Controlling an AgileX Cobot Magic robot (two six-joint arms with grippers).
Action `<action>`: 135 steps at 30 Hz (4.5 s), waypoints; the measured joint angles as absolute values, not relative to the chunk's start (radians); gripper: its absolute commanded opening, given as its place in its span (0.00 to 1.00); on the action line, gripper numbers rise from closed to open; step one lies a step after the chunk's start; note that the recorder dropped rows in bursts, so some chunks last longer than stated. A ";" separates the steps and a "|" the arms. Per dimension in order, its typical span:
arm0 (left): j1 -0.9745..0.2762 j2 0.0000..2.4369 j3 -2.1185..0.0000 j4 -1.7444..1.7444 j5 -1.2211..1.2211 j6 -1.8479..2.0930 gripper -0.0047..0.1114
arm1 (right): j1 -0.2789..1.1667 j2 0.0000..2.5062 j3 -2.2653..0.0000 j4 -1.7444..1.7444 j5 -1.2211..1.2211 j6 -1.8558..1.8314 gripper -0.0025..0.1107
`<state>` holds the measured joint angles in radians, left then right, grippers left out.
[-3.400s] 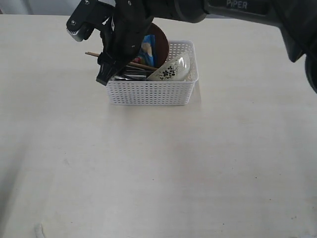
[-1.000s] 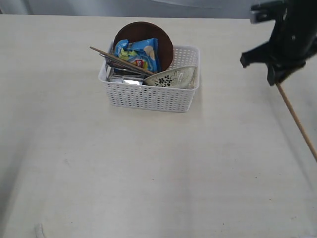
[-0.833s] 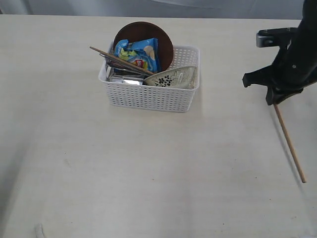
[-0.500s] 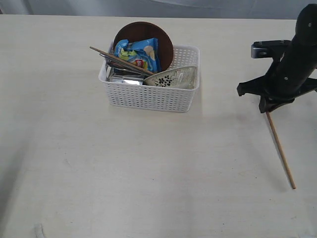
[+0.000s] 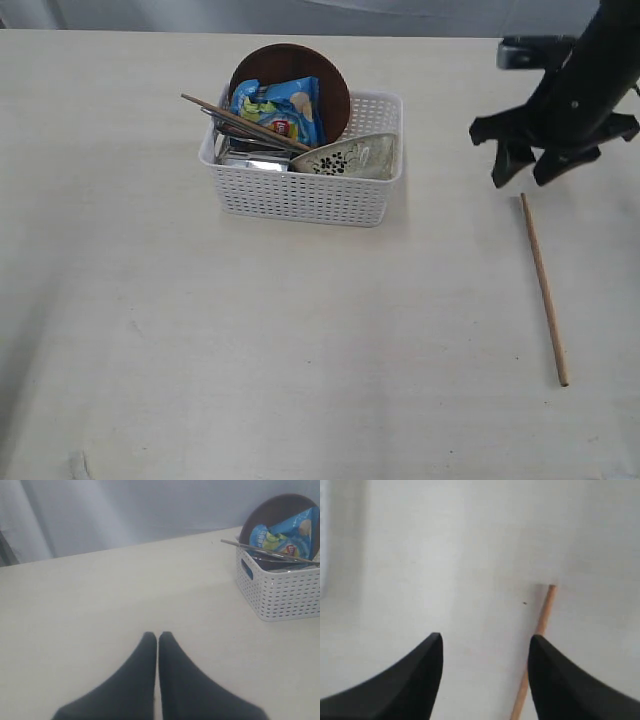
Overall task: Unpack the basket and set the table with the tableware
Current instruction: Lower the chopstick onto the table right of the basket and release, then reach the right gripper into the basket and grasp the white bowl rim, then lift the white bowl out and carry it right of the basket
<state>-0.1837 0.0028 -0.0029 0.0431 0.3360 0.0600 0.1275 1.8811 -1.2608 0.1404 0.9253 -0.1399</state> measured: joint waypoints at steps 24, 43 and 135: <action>-0.184 0.003 -0.003 0.043 0.336 0.060 0.05 | 0.610 1.938 -1.595 0.082 1.077 -0.756 0.46; -0.184 0.003 -0.003 0.043 0.336 0.060 0.05 | 0.621 2.044 -1.651 -0.009 1.107 -0.855 0.46; -0.184 0.003 -0.003 0.043 0.336 0.060 0.05 | 0.381 1.860 -1.548 -0.331 1.214 -0.270 0.02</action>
<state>-0.1837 0.0028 -0.0029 0.0431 0.3360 0.0600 0.3809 1.8596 -1.5475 -0.3308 1.2138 -0.2701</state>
